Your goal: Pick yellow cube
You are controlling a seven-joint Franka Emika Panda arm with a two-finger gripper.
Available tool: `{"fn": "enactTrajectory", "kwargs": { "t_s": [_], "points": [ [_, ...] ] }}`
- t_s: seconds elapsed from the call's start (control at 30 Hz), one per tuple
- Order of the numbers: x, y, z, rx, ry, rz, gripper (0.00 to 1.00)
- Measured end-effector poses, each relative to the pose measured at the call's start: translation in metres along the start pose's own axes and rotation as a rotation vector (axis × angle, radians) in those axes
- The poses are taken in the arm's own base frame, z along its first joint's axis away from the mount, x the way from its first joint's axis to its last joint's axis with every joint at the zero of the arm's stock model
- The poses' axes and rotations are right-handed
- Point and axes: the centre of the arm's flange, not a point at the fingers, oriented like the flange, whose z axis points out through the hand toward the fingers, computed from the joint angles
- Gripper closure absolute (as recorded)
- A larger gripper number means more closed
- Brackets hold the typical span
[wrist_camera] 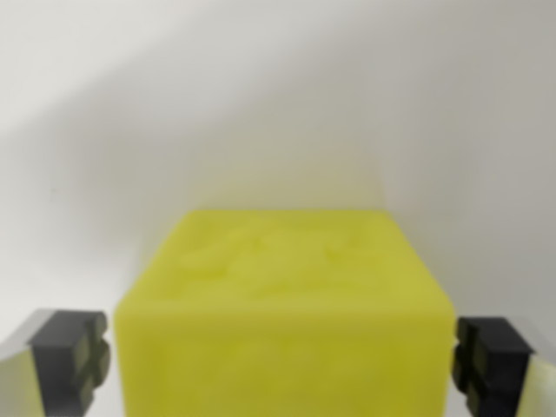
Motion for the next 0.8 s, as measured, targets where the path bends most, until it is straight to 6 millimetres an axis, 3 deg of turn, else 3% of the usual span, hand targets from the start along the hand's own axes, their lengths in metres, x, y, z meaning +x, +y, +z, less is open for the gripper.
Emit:
{"fn": "enactTrajectory", "kwargs": {
  "t_s": [0.37, 0.4, 0.8],
  "points": [
    [0.000, 0.000, 0.002, 0.000, 0.000, 0.002, 0.00],
    [0.000, 0.000, 0.002, 0.000, 0.000, 0.002, 1.00],
    [0.000, 0.000, -0.011, 0.001, 0.000, 0.002, 1.00]
  ]
}}
